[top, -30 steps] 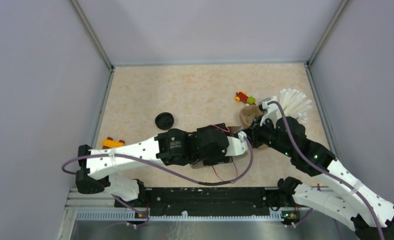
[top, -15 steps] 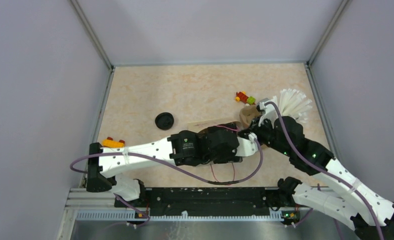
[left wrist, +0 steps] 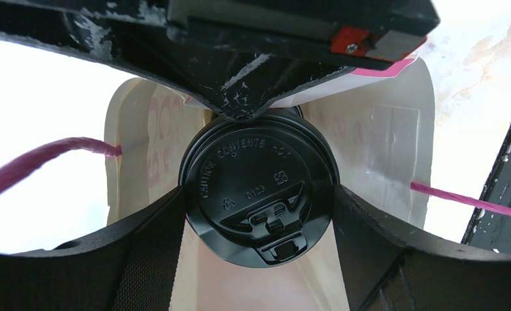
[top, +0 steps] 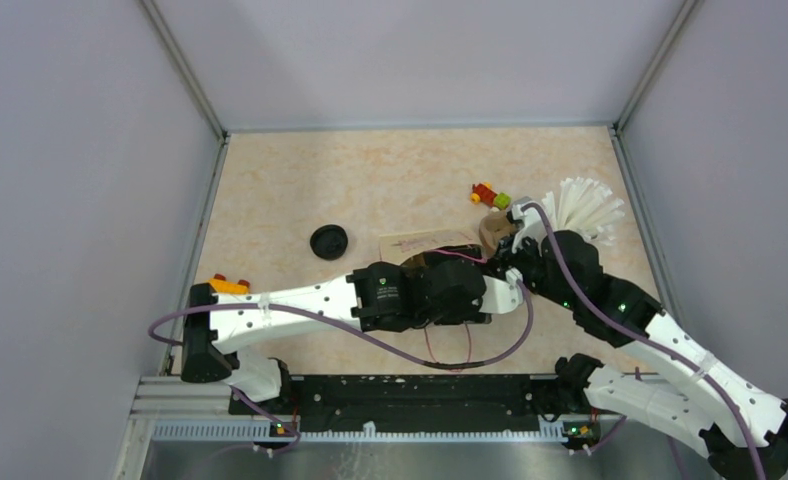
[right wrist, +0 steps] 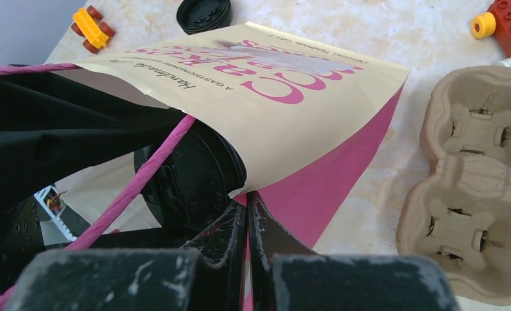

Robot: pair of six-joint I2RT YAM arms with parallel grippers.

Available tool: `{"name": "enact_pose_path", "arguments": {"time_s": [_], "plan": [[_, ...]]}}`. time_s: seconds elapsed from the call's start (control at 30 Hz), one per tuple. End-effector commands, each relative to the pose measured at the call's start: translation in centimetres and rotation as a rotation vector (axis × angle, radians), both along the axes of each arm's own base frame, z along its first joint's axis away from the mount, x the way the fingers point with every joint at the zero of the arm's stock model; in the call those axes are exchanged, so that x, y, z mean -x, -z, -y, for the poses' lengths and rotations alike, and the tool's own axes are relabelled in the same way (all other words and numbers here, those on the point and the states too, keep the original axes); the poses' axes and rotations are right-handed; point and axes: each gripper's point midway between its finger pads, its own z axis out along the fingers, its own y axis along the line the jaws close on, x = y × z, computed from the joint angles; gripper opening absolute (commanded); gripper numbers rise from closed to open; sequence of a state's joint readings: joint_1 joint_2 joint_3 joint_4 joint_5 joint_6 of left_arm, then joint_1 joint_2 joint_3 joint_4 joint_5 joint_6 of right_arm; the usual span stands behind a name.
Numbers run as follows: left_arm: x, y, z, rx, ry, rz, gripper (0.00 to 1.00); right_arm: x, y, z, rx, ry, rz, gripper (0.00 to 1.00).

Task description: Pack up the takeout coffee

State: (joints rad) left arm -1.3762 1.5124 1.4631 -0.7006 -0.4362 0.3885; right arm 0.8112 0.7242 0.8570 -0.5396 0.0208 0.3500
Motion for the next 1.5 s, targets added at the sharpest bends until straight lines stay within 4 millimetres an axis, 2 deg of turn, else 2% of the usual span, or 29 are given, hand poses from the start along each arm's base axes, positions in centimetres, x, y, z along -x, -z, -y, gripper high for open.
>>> {"name": "enact_pose_path", "arguments": {"time_s": [0.0, 0.1, 0.33, 0.43, 0.63, 0.87, 1.07, 1.27, 1.47], "plan": [[0.1, -1.7, 1.7, 0.102, 0.013, 0.006, 0.57, 0.1, -1.2, -0.8, -0.030, -0.032, 0.022, 0.00], [0.1, -1.9, 1.3, 0.105, 0.004, 0.004, 0.57, 0.2, -1.0, -0.7, -0.028, -0.030, 0.014, 0.00], [0.6, -4.3, -0.5, 0.114, -0.012, -0.014, 0.56, -0.2, -0.4, -0.3, -0.023, 0.019, -0.006, 0.00], [1.0, -4.7, -1.6, 0.087, -0.006, -0.021, 0.56, -0.3, 0.1, -0.2, -0.018, 0.028, -0.014, 0.00], [1.3, -6.0, -2.5, 0.101, 0.004, -0.025, 0.56, -0.4, 0.6, -0.2, -0.013, 0.040, -0.025, 0.00], [1.4, -6.0, -3.9, 0.062, 0.003, -0.017, 0.56, -0.7, 0.9, -0.6, -0.010, 0.039, -0.033, 0.00], [1.8, -5.8, -3.4, 0.079, 0.012, -0.043, 0.56, -1.1, -0.2, -1.2, -0.025, 0.028, -0.017, 0.00], [1.7, -6.4, -2.9, 0.132, 0.009, -0.037, 0.56, -1.3, -2.5, -1.3, -0.030, 0.047, -0.041, 0.00], [1.7, -5.3, -2.8, 0.122, -0.003, -0.053, 0.56, -1.1, -4.4, -1.1, -0.050, 0.047, -0.028, 0.00]]}}
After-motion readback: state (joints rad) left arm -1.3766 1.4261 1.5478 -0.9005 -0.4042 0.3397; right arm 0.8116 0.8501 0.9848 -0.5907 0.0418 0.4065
